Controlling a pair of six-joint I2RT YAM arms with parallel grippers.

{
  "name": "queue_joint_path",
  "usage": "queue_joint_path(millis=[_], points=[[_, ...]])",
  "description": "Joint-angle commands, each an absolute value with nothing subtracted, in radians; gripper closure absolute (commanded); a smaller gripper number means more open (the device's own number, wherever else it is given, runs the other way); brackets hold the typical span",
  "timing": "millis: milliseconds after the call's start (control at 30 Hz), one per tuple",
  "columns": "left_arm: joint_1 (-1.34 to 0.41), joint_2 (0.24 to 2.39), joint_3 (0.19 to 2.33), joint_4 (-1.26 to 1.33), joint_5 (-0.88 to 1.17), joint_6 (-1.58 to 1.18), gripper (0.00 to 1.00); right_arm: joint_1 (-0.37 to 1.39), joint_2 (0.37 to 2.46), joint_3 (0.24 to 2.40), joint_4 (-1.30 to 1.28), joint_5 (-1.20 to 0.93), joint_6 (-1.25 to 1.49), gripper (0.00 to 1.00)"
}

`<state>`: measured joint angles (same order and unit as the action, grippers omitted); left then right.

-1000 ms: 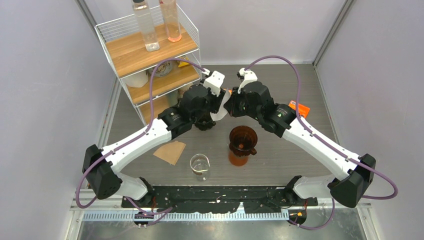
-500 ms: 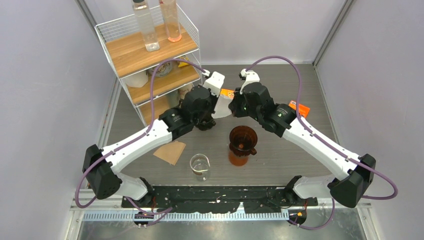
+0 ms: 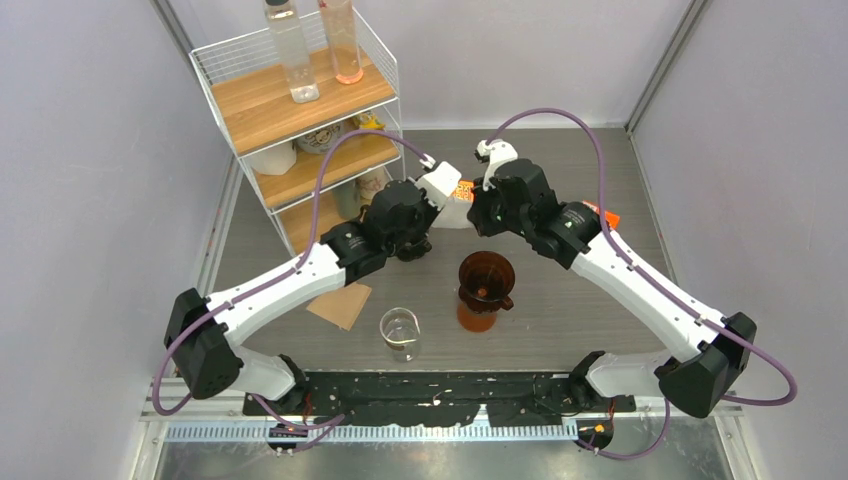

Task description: Place the coffee filter in the dripper

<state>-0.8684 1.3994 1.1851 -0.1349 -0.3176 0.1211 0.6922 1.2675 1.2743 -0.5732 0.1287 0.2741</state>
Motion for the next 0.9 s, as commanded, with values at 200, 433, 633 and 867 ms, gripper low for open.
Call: queue_joint_path(millis=[200, 433, 633, 867], points=[[-0.857, 1.341, 1.176, -0.128, -0.305, 0.159, 0.75, 0.661, 1.236, 1.35, -0.638, 0.053, 0.151, 0.95], [-0.857, 1.275, 1.163, -0.094, -0.18, 0.095, 0.36, 0.657, 1.232, 1.355, -0.637, 0.05, 0.18, 0.95], [-0.855, 1.16, 1.128, -0.049, -0.037, 0.039, 0.0, 0.613, 1.212, 1.374, -0.691, 0.057, 0.212, 0.95], [-0.846, 0.971, 0.908, 0.18, 0.092, 0.012, 0.01, 0.569, 1.162, 1.434, -0.865, -0.002, 0.261, 0.95]])
